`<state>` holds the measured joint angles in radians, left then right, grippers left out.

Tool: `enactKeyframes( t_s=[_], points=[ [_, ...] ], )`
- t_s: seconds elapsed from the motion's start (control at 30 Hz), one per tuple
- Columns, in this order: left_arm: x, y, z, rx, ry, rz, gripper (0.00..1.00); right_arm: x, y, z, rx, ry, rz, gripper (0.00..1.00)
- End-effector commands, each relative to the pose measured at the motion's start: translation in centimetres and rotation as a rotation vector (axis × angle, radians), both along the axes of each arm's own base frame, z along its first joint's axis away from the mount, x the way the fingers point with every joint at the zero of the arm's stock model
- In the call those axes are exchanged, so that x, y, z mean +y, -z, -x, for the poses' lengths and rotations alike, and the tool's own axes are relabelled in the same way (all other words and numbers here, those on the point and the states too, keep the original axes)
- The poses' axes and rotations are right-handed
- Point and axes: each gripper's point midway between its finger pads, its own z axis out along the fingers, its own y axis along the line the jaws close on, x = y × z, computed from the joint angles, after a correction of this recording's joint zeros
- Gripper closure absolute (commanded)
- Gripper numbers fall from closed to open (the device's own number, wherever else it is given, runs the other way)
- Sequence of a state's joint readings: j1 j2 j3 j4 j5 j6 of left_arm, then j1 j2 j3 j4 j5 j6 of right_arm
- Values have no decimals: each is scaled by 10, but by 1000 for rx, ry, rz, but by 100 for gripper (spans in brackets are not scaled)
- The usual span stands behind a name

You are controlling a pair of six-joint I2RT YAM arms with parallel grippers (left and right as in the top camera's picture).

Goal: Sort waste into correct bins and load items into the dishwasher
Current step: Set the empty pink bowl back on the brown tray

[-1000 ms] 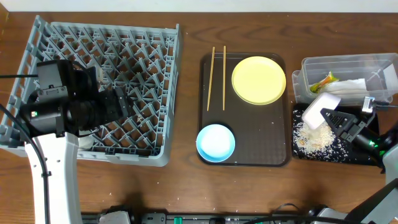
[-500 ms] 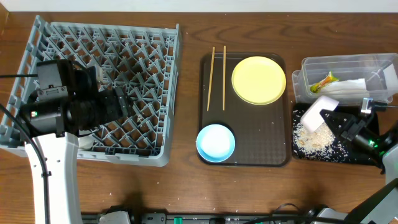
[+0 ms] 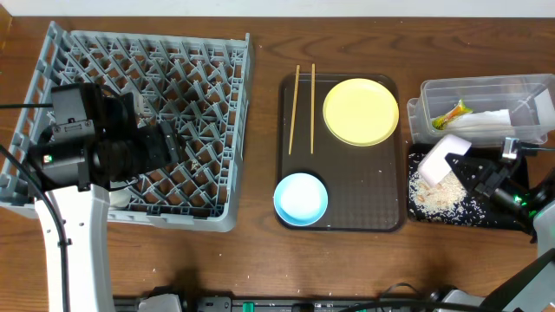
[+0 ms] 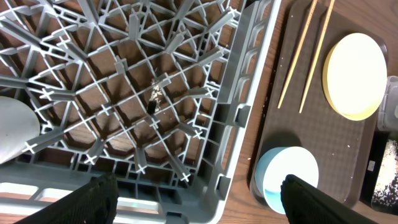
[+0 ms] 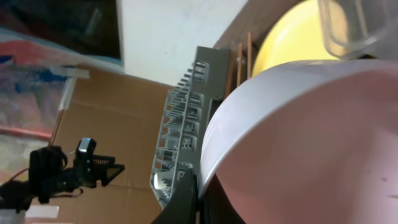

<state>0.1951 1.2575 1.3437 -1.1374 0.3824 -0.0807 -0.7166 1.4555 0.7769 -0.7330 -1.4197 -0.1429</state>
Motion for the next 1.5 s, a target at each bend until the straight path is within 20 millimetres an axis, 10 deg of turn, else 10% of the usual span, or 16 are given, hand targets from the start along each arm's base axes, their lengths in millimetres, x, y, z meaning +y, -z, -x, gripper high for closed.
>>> enactKeyframes(
  t_s=[0.0, 0.1, 0.2, 0.6, 0.97, 1.47],
  points=[
    [1, -3, -2, -9, 7, -14, 15, 2, -15, 0, -37, -4, -5, 99],
    [1, -3, -2, -8, 7, -14, 15, 7, -25, 2, -79, -24, -22, 99],
    [1, -4, -3, -11, 7, -15, 15, -2, 9, -1, 120, 39, 84, 99],
    [1, -4, -3, -13, 7, -15, 15, 10, -11, 0, 74, -4, 123, 99],
    [1, -4, -4, -16, 7, -16, 17, 54, -50, 8, 230, -119, 719, 99],
    [1, -4, -3, -15, 7, -15, 17, 145, 57, 37, 478, -421, 1222, 99]
  ],
)
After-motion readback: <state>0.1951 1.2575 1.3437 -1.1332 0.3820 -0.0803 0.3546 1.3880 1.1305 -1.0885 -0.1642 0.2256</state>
